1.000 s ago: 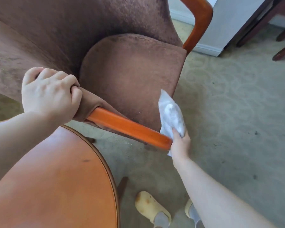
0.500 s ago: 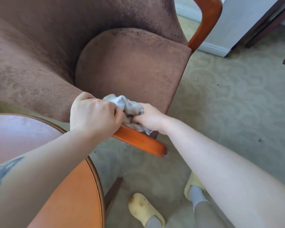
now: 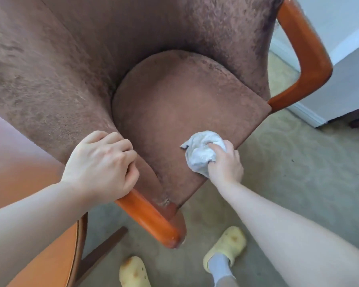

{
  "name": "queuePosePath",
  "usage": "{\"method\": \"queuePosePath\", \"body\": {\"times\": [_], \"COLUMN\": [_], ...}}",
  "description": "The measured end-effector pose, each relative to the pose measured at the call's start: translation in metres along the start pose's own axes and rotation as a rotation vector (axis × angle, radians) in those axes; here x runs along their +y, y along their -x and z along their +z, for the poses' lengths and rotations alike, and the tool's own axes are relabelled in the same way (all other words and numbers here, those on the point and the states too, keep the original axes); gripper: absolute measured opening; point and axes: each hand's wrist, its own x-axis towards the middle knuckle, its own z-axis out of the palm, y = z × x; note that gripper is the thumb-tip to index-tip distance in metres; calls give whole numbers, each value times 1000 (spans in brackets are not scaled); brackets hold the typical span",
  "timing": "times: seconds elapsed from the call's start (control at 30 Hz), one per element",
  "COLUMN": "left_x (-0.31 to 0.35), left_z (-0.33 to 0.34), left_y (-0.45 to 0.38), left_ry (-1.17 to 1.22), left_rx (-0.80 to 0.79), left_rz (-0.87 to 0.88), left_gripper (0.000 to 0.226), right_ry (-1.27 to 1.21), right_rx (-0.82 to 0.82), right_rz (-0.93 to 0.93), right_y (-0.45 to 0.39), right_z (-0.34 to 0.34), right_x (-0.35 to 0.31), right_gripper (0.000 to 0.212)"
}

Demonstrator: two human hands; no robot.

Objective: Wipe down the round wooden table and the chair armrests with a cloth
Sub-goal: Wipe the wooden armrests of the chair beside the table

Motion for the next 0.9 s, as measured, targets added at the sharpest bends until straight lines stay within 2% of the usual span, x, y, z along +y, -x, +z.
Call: {"method": "queuePosePath", "body": {"times": [0.03, 0.07, 0.13, 0.2, 0.3, 0.37, 0.5, 0.53, 0.57, 0.6, 0.63, 0.7, 0.77, 0.8, 0.83, 0.87, 0.9], "left_x": [0, 0, -2, 0, 21, 35, 41, 40, 40, 39, 38, 35, 30, 28, 27, 26, 26], "left_z": [1, 1, 1, 2, 8, 15, 24, 26, 27, 29, 32, 37, 41, 44, 47, 49, 51], "left_y": [0, -1, -1, -4, -17, -27, -29, -29, -29, -29, -28, -28, -29, -28, -27, -27, -27], "left_ry": [0, 1, -17, -66, -120, -113, -101, -75, -57, -53, -62, -82, -84, -91, -100, -103, -104], "left_rx": [-7, -16, -64, -139, -142, -63, 69, 87, 97, 106, 118, 149, 192, 208, 222, 236, 251], "left_rz": [-4, -10, -35, -95, -332, -517, -627, -640, -658, -681, -696, -684, -685, -685, -683, -682, -682], "left_gripper": [32, 30, 33, 46, 62, 67, 63, 63, 62, 62, 62, 62, 61, 61, 61, 61, 60], "right_ry": [-83, -94, 38, 169, 183, 141, -39, -93, -109, -91, -46, 98, 309, 436, 516, 572, 561], "right_rx": [21, -21, -249, -408, -311, -205, 23, 20, 2, -16, -72, -313, -424, -413, -376, -334, -231], "right_rz": [-16, -123, -460, -630, -739, -682, -81, 11, -2, -133, -366, -911, -1336, -1425, -1417, -1301, -1074], "right_y": [0, 4, 14, 5, -30, -54, -72, -63, -47, -30, -11, 3, -32, -59, -85, -109, -131], "right_z": [7, 17, 45, 57, 49, 36, 35, 40, 45, 52, 58, 55, 33, 18, 6, -7, -15], "right_x": [-20, -35, -45, -34, -5, 12, -2, -17, -27, -31, -29, -2, 34, 49, 66, 79, 93], "right_gripper": [52, 52, 52, 58, 40, 34, 69, 75, 79, 82, 83, 85, 88, 88, 87, 86, 86]}}
